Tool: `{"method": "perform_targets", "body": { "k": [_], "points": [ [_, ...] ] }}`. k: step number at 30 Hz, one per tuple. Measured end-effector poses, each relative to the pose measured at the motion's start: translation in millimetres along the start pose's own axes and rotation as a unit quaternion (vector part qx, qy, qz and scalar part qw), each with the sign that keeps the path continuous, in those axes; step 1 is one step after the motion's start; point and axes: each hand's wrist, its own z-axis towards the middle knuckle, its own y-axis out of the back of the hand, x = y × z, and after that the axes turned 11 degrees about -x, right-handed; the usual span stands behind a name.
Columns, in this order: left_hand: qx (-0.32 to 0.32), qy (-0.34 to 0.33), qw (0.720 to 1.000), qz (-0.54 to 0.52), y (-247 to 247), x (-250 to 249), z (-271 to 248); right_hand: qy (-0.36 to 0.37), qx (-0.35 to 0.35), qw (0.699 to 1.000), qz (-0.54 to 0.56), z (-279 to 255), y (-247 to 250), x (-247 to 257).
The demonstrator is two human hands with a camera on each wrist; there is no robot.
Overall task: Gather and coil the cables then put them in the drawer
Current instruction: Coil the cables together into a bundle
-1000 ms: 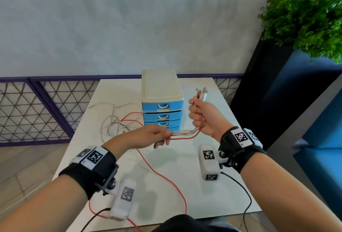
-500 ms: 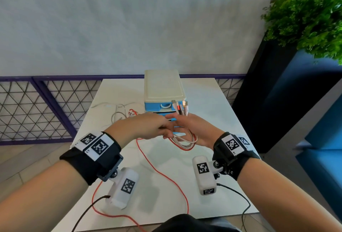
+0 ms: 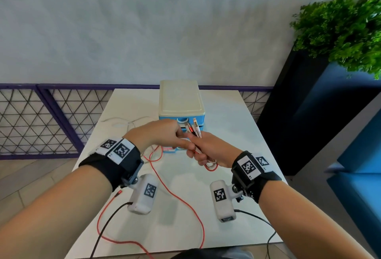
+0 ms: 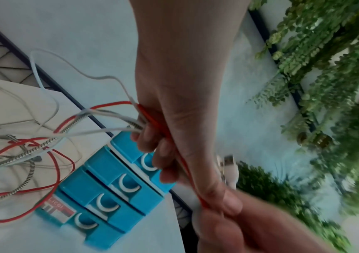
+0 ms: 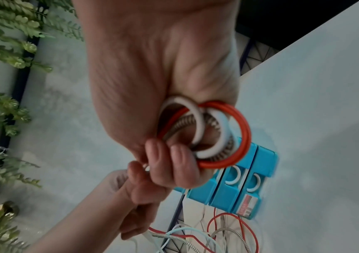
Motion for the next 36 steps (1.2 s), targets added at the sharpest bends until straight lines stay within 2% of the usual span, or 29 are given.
{"method": "perform_targets", "body": {
  "k": [2,4,9,13,17,19,20,22,24,29,30,32,36],
  "points": [
    [0.039,0.006,0.998,-0.051,6,7,1,-0.017,-0.004,1.0,0.012,1,6,-4],
    [0.039,0.01,0.996,-0.084,10,11,-1,-0.031,0.004,0.999,0.02,2,13,-9],
    [-0.046,-0.004,0.993,-0.112,3,6,-2,-0.039,0.024,0.999,0.021,8,8,-13],
    [-0.091,-0.001,0.99,-0.105,-3,13,-2,-0.041,0.021,0.998,0.045,13,0,-8],
    [-0.13,0.028,0.973,-0.191,-2,21,-5,-0.026,0.011,0.998,0.061,22,-5,-4],
    [-0.099,0.068,0.963,-0.239,0,27,-8,-0.011,0.003,0.999,0.047,26,-5,-1],
    [-0.053,0.096,0.955,-0.274,3,30,-11,-0.003,-0.003,0.999,0.041,28,-6,0],
    [0.06,0.142,0.918,-0.367,7,32,-18,0.01,-0.016,0.999,0.041,27,-6,0],
    [0.127,0.142,0.875,-0.446,9,32,-24,0.018,-0.032,0.998,0.056,26,-8,-1],
    [0.199,0.125,0.791,-0.566,2,27,-38,0.014,-0.099,0.99,0.096,20,-13,-9],
    [0.205,0.126,0.783,-0.573,0,26,-40,0.015,-0.117,0.988,0.097,19,-14,-9],
    [0.191,0.124,0.789,-0.571,-3,22,-41,0.02,-0.143,0.985,0.098,19,-14,-8],
    [0.101,0.134,0.789,-0.59,-9,11,-38,0.024,-0.152,0.983,0.102,23,-13,-12]
  ]
}}
